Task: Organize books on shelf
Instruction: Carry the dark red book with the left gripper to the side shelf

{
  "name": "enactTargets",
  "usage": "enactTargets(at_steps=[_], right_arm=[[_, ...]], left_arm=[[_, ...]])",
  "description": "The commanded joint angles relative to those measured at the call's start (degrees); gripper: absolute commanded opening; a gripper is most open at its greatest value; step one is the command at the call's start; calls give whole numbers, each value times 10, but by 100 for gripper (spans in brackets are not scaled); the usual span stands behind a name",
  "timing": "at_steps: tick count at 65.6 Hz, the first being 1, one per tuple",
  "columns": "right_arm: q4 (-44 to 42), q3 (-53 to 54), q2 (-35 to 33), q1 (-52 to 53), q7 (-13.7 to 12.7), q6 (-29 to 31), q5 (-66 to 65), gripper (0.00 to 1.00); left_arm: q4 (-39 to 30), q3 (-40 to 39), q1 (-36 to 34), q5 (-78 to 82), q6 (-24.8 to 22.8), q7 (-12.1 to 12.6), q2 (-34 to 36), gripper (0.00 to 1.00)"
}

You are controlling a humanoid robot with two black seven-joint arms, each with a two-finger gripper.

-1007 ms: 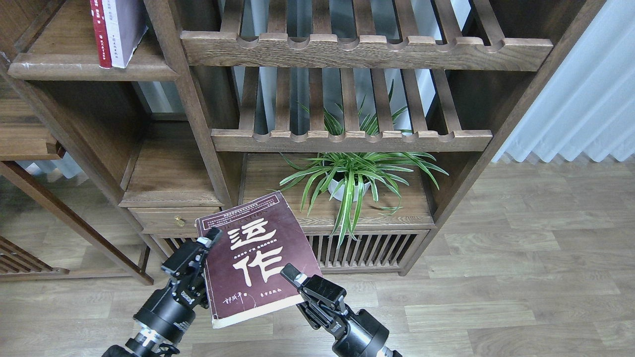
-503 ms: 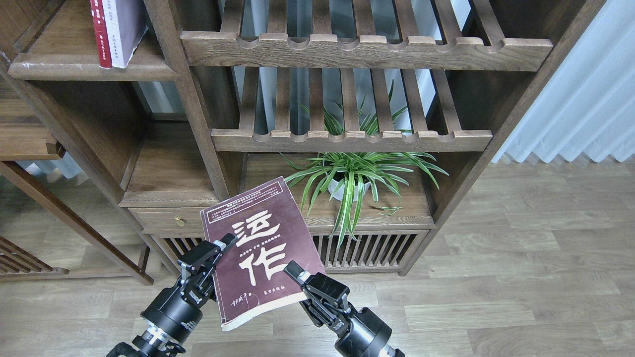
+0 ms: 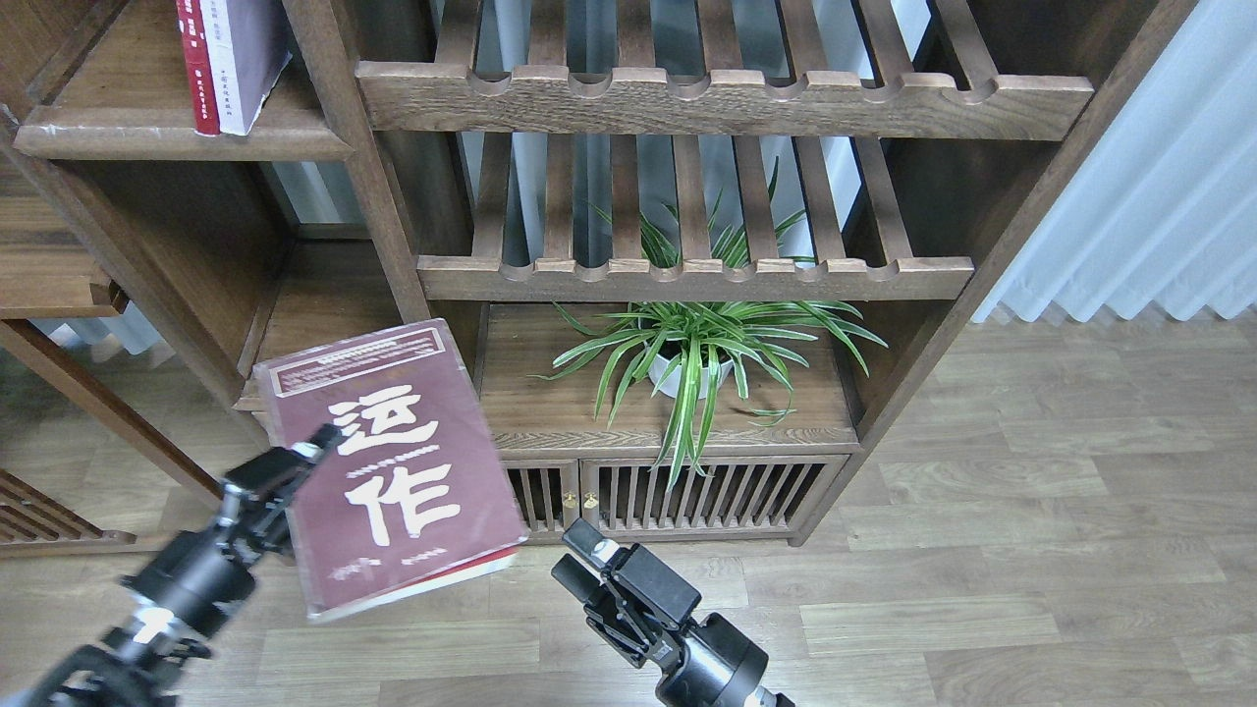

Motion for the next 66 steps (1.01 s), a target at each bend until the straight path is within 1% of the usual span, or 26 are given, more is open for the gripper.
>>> enactTargets(at_steps=[1, 6, 16, 17, 22, 29, 32, 35, 37, 38, 41, 49, 57, 66], right_arm=[[-5, -1, 0, -2, 0, 0, 0, 99], [-10, -6, 0, -3, -1, 0, -1, 99], [-10, -2, 0, -2, -1, 0, -2, 99], [-10, 0, 0, -2, -1, 0, -3, 99], [-10, 0, 0, -1, -1, 0, -4, 99], [-10, 1, 0, -2, 0, 0, -5, 99], [-10, 1, 0, -2, 1, 0, -5, 99], [-10, 2, 0, -2, 2, 0, -5, 99], [-10, 2, 0, -2, 2, 0, -5, 99], [-10, 2, 0, -2, 2, 0, -5, 99], [-10, 2, 0, -2, 2, 0, -5, 99], [-8, 3, 0, -1, 2, 0, -5, 99], [-9, 17, 0, -2, 3, 0, -5, 99], [-8, 28, 0, -3, 4, 0, -4, 99]], left_arm=[[-4, -78, 16, 31, 0, 16, 31, 8], [-17, -108, 16, 32, 0, 31, 71, 7], [-44, -198, 15, 37, 0, 35, 102, 7], [-49, -226, 14, 37, 0, 35, 127, 7], [-48, -251, 8, 37, 0, 34, 153, 7], [-49, -270, -12, 39, 0, 37, 165, 7], [-45, -280, -25, 46, 0, 45, 174, 7], [-41, -285, -59, 65, 0, 60, 187, 7], [-38, -285, -76, 74, 0, 64, 189, 7], [-32, -285, -103, 87, 0, 68, 192, 7], [-17, -279, -154, 117, 0, 74, 192, 7], [37, -263, -280, 211, 0, 75, 193, 8], [83, -229, -369, 278, 0, 75, 189, 8], [124, -201, -442, 331, 0, 75, 187, 8]])
